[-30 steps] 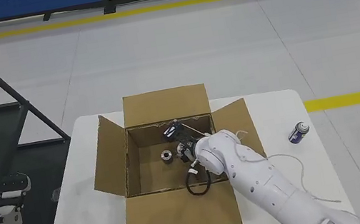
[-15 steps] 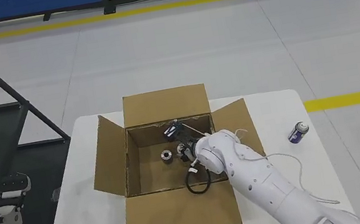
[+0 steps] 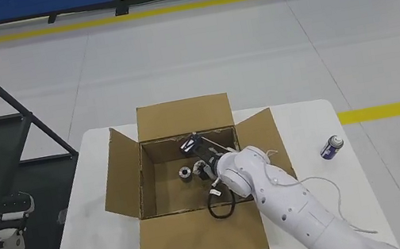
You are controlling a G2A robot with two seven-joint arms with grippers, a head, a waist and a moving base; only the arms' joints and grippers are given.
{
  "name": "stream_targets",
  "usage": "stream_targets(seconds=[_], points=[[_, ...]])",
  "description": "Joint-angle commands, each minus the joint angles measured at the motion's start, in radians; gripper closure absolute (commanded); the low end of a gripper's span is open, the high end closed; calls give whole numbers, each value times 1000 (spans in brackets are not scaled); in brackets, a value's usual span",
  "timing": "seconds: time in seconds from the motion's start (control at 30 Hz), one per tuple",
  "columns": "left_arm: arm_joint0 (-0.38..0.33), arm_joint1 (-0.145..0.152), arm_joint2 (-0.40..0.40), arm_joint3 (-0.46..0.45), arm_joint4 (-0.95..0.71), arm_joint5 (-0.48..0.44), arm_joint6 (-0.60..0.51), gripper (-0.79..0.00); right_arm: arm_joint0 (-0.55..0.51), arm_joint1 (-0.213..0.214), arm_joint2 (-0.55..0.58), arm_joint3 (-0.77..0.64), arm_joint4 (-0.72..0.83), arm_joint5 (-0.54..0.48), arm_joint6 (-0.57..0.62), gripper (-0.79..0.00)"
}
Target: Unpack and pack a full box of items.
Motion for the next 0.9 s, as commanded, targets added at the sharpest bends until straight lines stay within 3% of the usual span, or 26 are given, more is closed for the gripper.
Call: stream_targets(seconds=[0.0,0.17,0.33,0.67,0.87], points=[[0,0,0,0,0,0,0,-785,-11,5,12,-17,-7,-2,7,-680],[0,0,0,0,0,0,0,-785,-37,17,41,-68,-24,-6,19,-782],[0,0,0,0,0,0,0,-785,-86,36,92,-189,-30,-31,17,-785],[0,0,0,0,0,0,0,-785,-319,103,260,-652,-103,-130,54,-785],[0,0,0,0,0,0,0,-785,-460,134,373,-893,-191,-134,-1,-785]])
